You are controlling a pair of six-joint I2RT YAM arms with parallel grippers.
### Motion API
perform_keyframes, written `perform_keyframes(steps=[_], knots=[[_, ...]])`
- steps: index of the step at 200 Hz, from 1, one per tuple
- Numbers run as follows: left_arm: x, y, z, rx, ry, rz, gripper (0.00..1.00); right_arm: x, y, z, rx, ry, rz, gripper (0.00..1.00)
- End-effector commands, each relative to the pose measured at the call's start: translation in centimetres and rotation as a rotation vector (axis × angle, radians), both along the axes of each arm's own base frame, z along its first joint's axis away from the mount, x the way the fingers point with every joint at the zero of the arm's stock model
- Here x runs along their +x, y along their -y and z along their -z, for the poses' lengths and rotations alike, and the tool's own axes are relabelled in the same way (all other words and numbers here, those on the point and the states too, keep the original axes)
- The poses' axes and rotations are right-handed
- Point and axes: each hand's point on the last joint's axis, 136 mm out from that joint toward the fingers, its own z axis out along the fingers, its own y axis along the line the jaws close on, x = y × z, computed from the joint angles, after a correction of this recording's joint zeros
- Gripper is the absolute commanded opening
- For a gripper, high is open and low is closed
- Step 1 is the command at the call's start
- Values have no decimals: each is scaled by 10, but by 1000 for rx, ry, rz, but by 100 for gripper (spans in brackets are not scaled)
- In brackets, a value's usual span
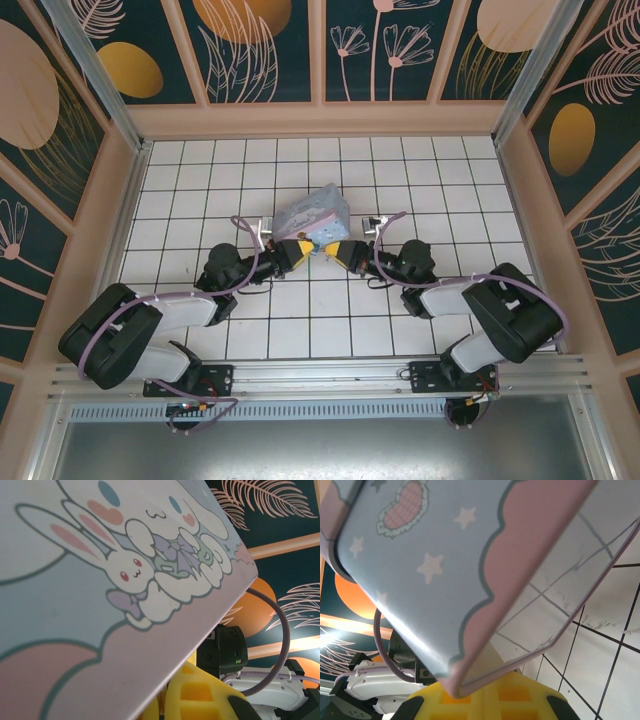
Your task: Unlock a padlock with a key
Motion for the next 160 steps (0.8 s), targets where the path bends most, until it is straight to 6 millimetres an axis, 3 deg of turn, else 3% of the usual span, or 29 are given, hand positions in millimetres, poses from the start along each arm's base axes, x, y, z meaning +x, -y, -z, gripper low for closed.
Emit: perform_keyframes(steps=[1, 54, 121, 160], knots=[[-33, 24, -7, 1, 25, 200, 0, -14, -16, -57, 160, 140, -61, 0], [-31, 25, -4, 11, 20, 194, 0, -21, -23, -66, 179, 154, -89, 0], [-27, 24, 5, 46, 5, 174, 0, -36, -35, -92, 194, 223, -144, 0], [-26, 24, 7, 59, 4, 170, 0, -35, -38, -87, 159, 220, -137, 0]])
